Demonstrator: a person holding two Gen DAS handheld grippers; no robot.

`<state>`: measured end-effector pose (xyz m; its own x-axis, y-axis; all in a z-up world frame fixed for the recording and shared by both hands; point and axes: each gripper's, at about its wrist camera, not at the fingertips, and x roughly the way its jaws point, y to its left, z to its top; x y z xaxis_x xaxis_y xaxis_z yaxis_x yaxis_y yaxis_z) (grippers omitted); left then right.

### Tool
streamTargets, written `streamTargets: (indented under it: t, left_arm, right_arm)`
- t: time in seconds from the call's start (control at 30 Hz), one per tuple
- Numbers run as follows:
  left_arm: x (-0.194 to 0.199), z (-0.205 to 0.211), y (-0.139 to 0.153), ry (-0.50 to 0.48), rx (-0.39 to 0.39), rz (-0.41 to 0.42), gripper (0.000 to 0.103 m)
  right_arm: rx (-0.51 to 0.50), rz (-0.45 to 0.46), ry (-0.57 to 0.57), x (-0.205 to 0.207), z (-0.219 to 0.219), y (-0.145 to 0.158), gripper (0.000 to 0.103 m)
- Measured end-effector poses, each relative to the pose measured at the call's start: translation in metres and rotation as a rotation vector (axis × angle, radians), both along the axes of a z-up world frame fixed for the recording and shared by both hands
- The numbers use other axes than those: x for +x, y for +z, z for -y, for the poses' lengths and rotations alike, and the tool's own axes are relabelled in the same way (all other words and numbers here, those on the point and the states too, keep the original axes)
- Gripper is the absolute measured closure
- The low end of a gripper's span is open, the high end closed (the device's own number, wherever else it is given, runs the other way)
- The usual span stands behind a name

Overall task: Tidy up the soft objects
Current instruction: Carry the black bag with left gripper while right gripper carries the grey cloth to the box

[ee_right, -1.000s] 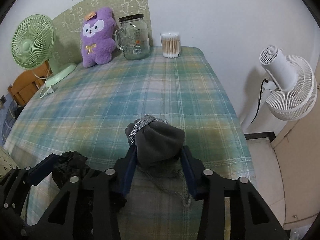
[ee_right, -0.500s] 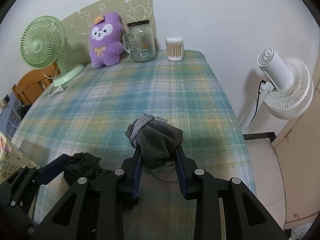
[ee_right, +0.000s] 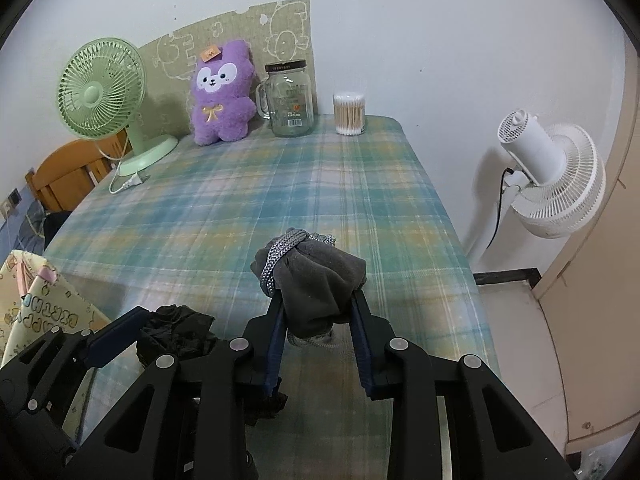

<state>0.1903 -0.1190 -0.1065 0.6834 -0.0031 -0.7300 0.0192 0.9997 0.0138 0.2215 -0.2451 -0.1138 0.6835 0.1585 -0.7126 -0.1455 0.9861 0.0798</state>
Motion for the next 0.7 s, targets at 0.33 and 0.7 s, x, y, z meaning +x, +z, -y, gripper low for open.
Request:
streamTargets:
  t: [0.33, 0.7]
  left_arm:
    - [-0.028, -0.004, 0.017, -0.023, -0.005, 0.050, 0.040]
    - [-0.058, -0.011, 0.038, -0.036, -0.009, 0.099, 0.041]
  right_arm:
    - [-0.019, 0.053, -0.030, -0.032, -0.003, 0.021, 0.070]
    - [-0.034, 0.091, -0.080, -0.066, -0.008, 0.046, 0.069]
